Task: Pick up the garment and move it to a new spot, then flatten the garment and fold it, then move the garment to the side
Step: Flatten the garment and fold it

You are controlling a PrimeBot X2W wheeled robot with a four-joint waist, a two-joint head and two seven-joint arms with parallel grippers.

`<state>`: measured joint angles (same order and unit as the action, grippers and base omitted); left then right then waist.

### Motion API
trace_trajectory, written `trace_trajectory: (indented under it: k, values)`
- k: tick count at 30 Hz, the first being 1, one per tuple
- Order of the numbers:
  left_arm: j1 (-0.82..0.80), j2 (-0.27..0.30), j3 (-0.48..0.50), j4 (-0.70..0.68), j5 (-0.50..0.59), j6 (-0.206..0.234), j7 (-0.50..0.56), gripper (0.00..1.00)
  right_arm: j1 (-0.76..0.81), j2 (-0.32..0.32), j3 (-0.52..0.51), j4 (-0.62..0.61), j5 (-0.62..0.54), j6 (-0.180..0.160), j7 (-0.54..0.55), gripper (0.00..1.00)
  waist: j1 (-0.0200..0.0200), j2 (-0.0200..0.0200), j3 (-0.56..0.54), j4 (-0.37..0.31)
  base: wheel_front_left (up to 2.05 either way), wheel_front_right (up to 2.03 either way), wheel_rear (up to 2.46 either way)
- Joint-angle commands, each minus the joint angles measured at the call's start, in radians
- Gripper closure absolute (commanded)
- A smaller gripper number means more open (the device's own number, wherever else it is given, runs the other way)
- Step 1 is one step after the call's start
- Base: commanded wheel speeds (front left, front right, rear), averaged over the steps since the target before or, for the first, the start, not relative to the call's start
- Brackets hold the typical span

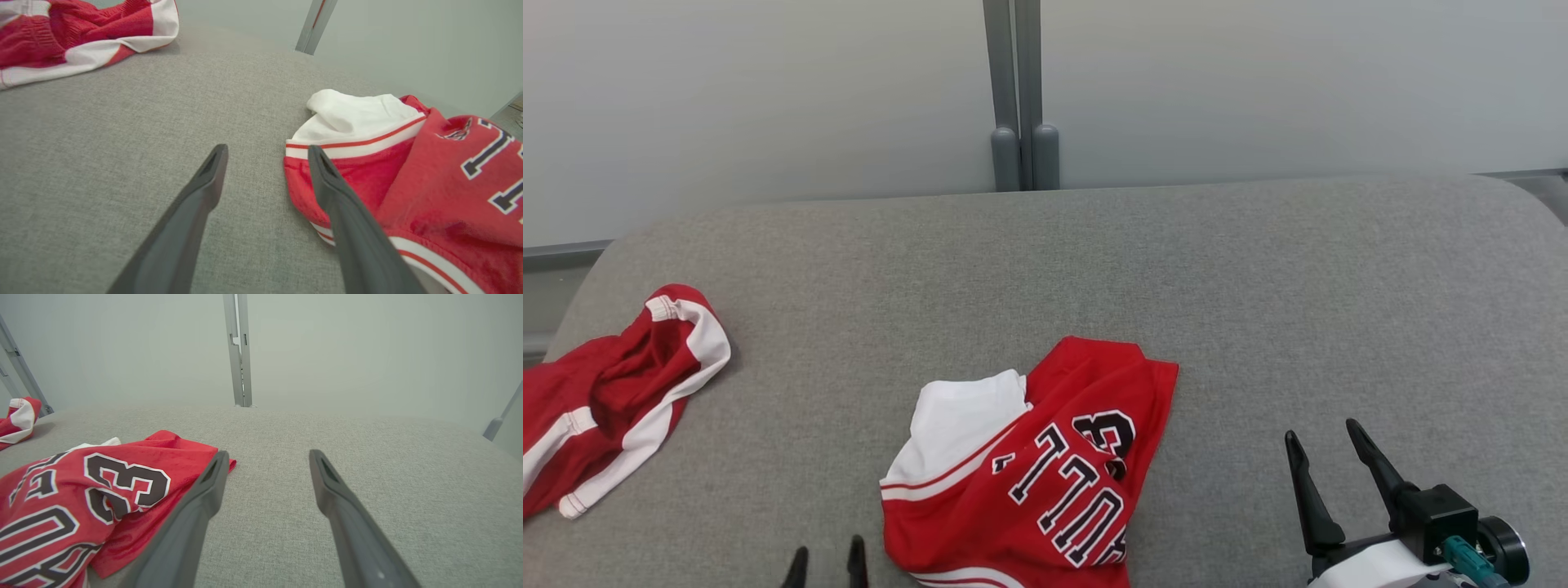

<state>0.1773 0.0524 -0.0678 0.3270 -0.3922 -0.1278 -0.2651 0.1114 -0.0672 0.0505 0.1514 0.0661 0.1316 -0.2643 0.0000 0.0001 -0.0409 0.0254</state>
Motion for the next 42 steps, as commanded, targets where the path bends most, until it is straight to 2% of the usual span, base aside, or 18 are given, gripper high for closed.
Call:
trace_trajectory:
  k: [1,7,12,13,14,15,20,28,35,42]
  values:
    - [-0.027,-0.002,-0.038,0.037,-0.022,-0.004,0.001,0.0,-0.01,0.0,0.002,0.0,0.005,-0.002,0.0,0.0,0.0,-0.0001,0.01,-0.013,0.0,0.0,0.0]
    - [-0.098,0.0,-0.158,0.178,-0.19,-0.004,0.082,0.0,-0.01,-0.004,0.011,0.011,0.005,-0.002,0.0,0.0,0.0,-0.0001,0.029,-0.044,0.0,0.0,0.0]
    - [-0.156,0.001,-0.177,0.319,-0.205,0.012,0.138,0.0,-0.018,-0.008,0.012,0.016,0.01,-0.002,0.0,0.0,0.0,-0.0001,0.045,-0.07,0.0,0.0,0.0]
    - [-0.168,0.001,-0.182,0.354,-0.202,0.011,0.148,0.16,-0.019,-0.009,0.013,0.017,0.011,-0.002,0.0,0.0,0.0,-0.0001,0.047,-0.076,0.0,0.0,0.0]
    - [-0.178,0.0,-0.18,0.375,-0.203,0.013,0.144,0.69,-0.018,-0.01,0.011,0.018,0.012,-0.002,0.0,0.0,0.0,-0.0001,0.049,-0.08,0.0,0.0,0.0]
    - [-0.188,0.0,-0.181,0.394,-0.204,0.013,0.137,1.0,-0.019,-0.01,0.009,0.019,0.013,-0.002,0.0,0.0,0.0,-0.0001,0.049,-0.085,0.0,0.0,0.0]
    - [-0.236,0.004,-0.189,0.381,-0.225,0.001,0.08,1.0,-0.016,-0.01,-0.003,0.023,0.014,-0.002,0.0,0.0,0.0,-0.0001,0.047,-0.096,0.0,0.0,0.0]
    - [-0.333,0.042,-0.199,0.185,-0.177,0.011,0.027,1.0,-0.028,-0.005,0.009,0.035,0.022,-0.002,0.0,0.0,0.0,-0.0001,0.036,-0.12,0.0,0.0,0.0]
    - [-0.459,0.077,-0.214,0.019,-0.131,0.032,0.079,1.0,-0.037,0.001,0.017,0.041,0.023,-0.002,0.0,0.0,0.0,-0.0001,0.028,-0.165,0.0,0.0,0.0]
    - [-0.619,0.099,-0.229,-0.059,-0.103,0.035,0.128,1.0,-0.047,0.006,0.025,0.046,0.027,-0.002,0.0,0.0,0.0,-0.0001,0.026,-0.221,0.0,0.0,0.0]
